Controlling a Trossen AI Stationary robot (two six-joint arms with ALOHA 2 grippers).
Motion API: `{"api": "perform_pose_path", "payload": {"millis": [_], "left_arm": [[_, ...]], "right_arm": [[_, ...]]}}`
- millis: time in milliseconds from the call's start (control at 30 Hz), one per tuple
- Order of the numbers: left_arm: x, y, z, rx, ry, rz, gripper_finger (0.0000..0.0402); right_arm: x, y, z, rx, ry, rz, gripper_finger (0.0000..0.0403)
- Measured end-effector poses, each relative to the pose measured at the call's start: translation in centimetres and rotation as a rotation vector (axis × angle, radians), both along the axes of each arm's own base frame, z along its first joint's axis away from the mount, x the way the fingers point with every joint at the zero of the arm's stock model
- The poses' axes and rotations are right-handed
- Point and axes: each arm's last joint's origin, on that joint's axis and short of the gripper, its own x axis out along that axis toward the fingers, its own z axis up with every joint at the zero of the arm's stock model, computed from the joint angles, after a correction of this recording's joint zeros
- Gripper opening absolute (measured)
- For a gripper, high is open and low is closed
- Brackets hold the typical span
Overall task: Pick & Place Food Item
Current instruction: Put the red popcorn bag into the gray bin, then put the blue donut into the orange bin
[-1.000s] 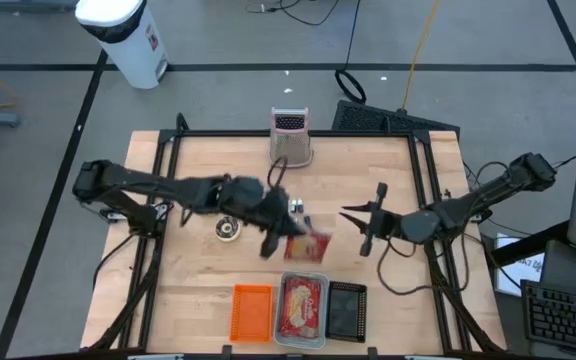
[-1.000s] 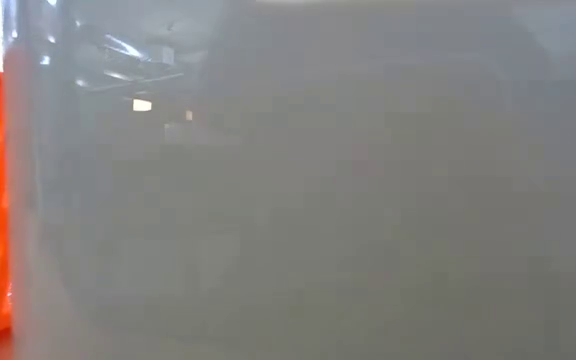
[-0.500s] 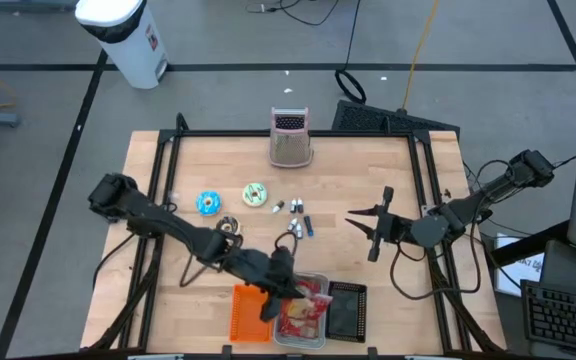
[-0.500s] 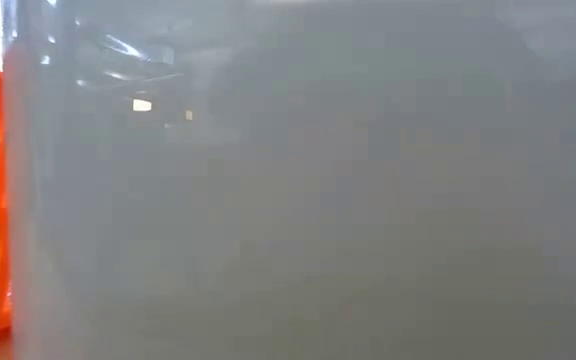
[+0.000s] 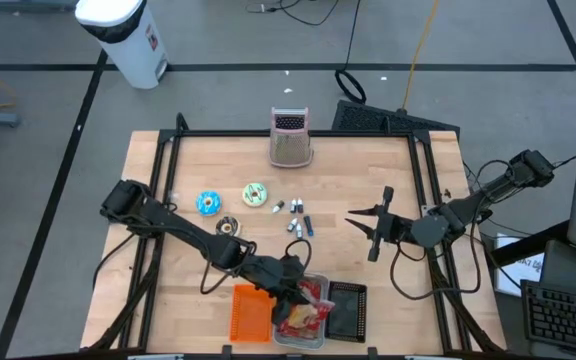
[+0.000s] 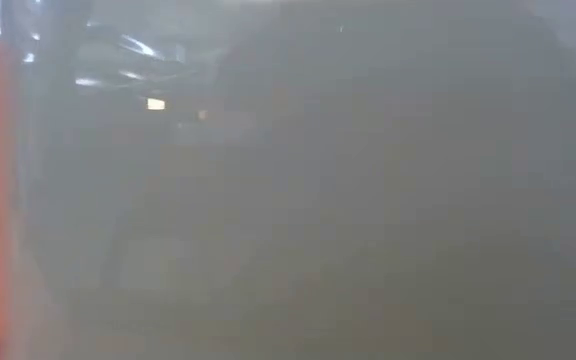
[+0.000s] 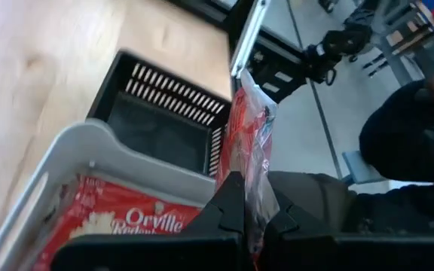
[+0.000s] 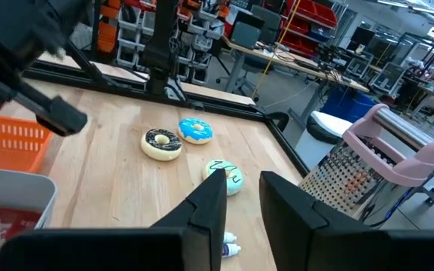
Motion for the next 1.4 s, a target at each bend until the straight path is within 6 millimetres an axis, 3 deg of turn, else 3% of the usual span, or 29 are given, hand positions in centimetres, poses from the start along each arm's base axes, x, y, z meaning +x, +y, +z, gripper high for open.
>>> {"api": "perform_pose_path", "payload": {"millis": [467,667,833,1100,1267,1400], "left_arm": [[-0.1,0.3,-1.1,-0.119,0.155,0.178,0.0002],[-0.2,0.7,-1.9,-0.097,0.211,0.259,0.003],[-0.1,1.2,-2.0,-0.08,0.216,0.296,0.0083],[0.3,2.5,-2.1,-0.074,0.226,0.301,0.0218],[0.7,4.5,-1.5,-0.121,0.257,0.256,0.027],[0.2,6.6,0.3,-0.106,0.236,0.233,0.0293]], "right_arm": [[0.0,0.0,0.0,0.004,-0.001,0.0,0.007],[0.0,0.0,0.0,0.001,0.0,0.0,0.007],[0.0,0.0,0.0,0.0,0.0,0.0,0.0071],[0.0,0.0,-0.1,-0.001,0.006,0.0,0.0071],[0.0,0.0,-0.1,-0.001,0.006,0.0,0.0071],[0.0,0.0,-0.1,-0.001,0.012,0.0,0.0071]]}}
